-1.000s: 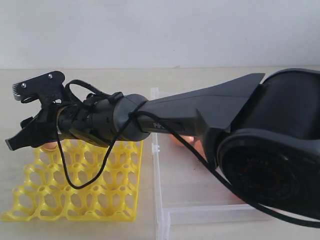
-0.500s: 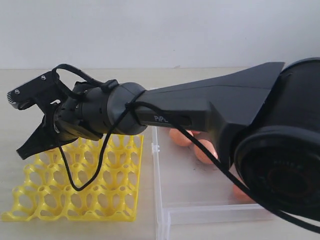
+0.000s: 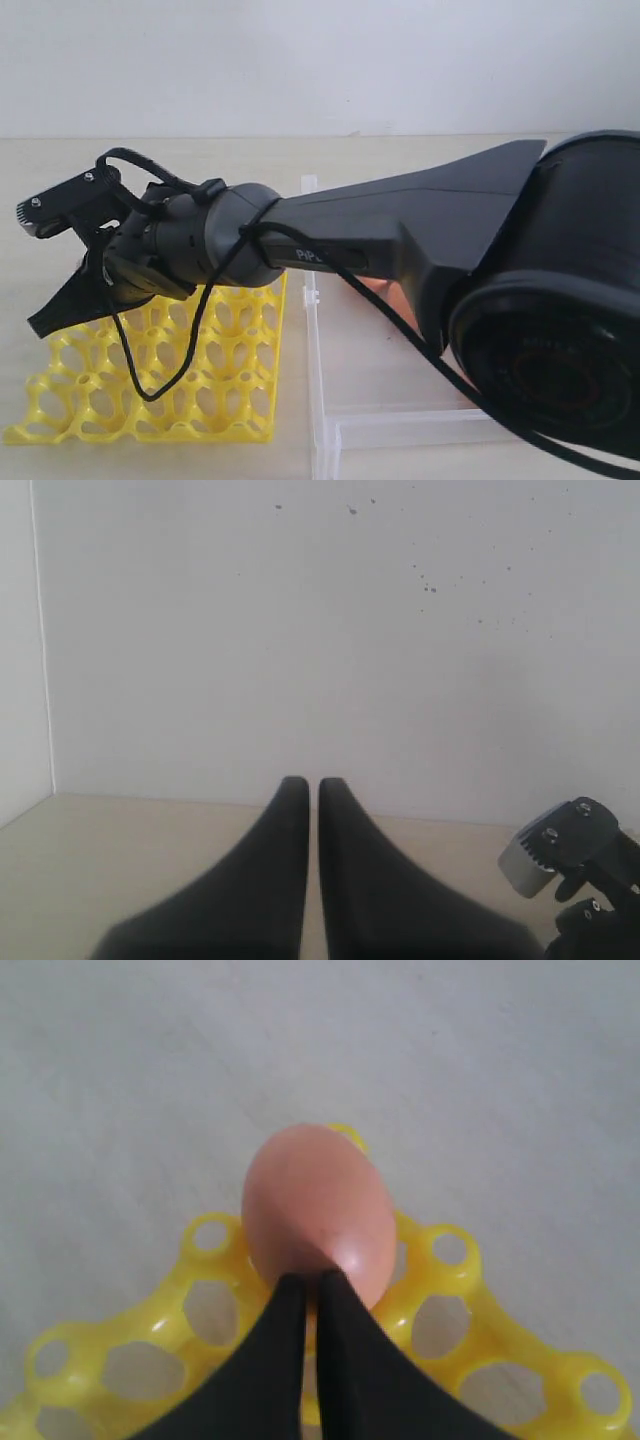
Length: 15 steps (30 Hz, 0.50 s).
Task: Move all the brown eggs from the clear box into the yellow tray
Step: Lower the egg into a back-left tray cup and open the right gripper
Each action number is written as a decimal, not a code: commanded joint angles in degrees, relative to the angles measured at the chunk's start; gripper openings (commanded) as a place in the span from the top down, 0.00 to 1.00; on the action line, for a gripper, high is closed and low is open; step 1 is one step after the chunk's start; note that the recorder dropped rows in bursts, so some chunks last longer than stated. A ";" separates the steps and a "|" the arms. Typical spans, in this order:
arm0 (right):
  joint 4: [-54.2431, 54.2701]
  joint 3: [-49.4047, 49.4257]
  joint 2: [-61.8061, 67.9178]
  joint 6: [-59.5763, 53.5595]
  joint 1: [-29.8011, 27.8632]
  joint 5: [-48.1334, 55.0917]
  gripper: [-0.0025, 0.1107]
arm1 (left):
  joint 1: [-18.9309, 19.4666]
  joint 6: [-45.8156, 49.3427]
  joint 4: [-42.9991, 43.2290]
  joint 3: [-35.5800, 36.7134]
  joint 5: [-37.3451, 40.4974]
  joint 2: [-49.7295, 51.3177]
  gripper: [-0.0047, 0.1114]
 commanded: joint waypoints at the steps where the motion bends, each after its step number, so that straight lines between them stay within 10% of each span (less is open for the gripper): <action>1: 0.47 -0.07 -0.17 -1.78 0.56 6.61 0.98 | 0.06 0.20 -0.27 -0.15 -0.32 -0.07 0.93; 15: -5.79 -0.07 -8.42 -8.29 4.46 2.11 0.98 | 0.06 0.20 -0.27 -0.15 -0.32 -0.07 0.93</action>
